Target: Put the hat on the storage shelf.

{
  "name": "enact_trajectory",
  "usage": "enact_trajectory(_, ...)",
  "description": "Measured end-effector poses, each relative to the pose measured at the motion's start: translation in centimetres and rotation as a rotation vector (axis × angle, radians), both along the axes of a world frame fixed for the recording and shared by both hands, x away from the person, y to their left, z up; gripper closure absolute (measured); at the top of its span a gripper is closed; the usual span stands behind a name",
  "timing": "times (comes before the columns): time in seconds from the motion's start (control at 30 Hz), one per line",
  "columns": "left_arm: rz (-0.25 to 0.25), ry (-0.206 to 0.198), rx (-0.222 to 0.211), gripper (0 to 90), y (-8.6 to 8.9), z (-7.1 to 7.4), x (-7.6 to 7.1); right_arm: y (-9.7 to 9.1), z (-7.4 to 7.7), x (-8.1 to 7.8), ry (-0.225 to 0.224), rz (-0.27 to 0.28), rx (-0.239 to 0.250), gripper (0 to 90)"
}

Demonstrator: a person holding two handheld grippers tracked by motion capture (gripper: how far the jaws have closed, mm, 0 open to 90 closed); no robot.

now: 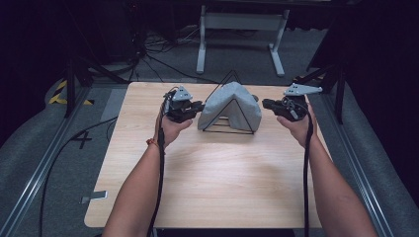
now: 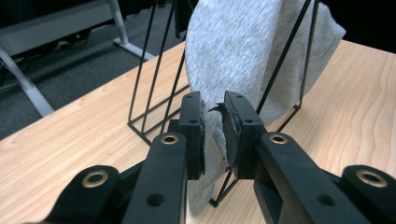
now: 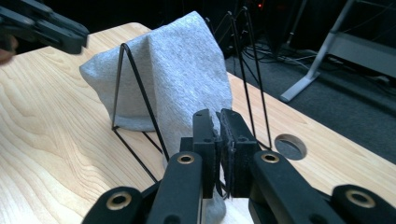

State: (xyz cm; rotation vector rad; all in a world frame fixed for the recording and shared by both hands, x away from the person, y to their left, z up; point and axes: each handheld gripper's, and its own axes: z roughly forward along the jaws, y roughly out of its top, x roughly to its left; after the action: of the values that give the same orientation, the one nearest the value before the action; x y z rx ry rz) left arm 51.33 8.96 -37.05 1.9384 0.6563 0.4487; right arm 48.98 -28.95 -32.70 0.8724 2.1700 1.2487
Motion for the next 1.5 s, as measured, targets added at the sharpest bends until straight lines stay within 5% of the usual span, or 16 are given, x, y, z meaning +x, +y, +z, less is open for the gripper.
enact_trajectory(0.13, -0.007, -0.014, 0.026, 74.1, 0.9, 0.5, -1.4, -0.5, 0.3, -0.8, -0.011, -0.003, -0.014, 81.8)
enact_trajectory(0.4, 0.002, -0.009, 0.166, 58.2, 3.5, -1.1, -4.9, -1.7, -0.7, -3.7, -0.030, 0.009, -0.094, 70.0)
enact_trajectory(0.9, 0.002, 0.073, 0.353, 35.8, 7.8, -6.2, -11.4, -6.3, -7.2, -10.0, 0.064, -0.025, -0.176, 58.9)
enact_trajectory(1.13, -0.012, 0.128, 0.377, 29.7, 9.6, -8.3, -13.3, -8.8, -9.4, -12.2, 0.106, -0.062, -0.178, 54.6)
enact_trajectory(1.5, -0.018, 0.183, 0.339, 23.8, 11.3, -10.1, -14.6, -11.8, -11.6, -14.6, 0.164, -0.119, -0.132, 47.8)
